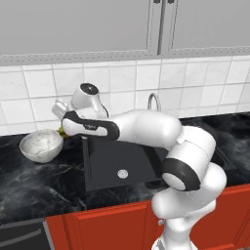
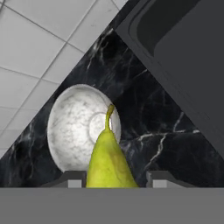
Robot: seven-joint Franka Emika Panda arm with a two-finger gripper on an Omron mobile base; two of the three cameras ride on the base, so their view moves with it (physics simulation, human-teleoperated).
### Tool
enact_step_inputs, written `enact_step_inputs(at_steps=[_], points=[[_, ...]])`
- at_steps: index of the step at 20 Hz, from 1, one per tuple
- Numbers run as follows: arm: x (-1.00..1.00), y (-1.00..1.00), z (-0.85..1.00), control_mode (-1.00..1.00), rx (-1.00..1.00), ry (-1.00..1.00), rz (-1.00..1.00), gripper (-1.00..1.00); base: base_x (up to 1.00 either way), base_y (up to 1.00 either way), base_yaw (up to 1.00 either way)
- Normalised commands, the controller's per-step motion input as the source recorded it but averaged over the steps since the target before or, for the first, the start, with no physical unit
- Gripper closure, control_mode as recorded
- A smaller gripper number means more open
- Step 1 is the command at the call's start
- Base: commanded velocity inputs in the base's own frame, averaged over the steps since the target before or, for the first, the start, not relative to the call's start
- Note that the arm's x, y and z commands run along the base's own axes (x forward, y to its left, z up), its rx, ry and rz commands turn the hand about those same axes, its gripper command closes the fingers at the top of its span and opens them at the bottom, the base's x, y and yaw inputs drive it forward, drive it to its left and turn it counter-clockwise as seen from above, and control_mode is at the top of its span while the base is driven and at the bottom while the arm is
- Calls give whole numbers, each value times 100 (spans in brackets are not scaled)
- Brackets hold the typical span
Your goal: Pick the bell peppers from the sink and place them in one bowl. Place the pear in the other bowl. Then turn off the sink faucet.
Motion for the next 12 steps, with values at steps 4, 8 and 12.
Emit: enact_step_inputs(at_steps=[4, 8, 12], points=[[11, 30, -2, -100, 0, 0, -7, 100, 0, 0, 0], [9, 40, -5, -100, -1, 1, -7, 100, 0, 0, 0], [21, 37, -11, -100, -3, 5, -6, 100, 0, 0, 0]])
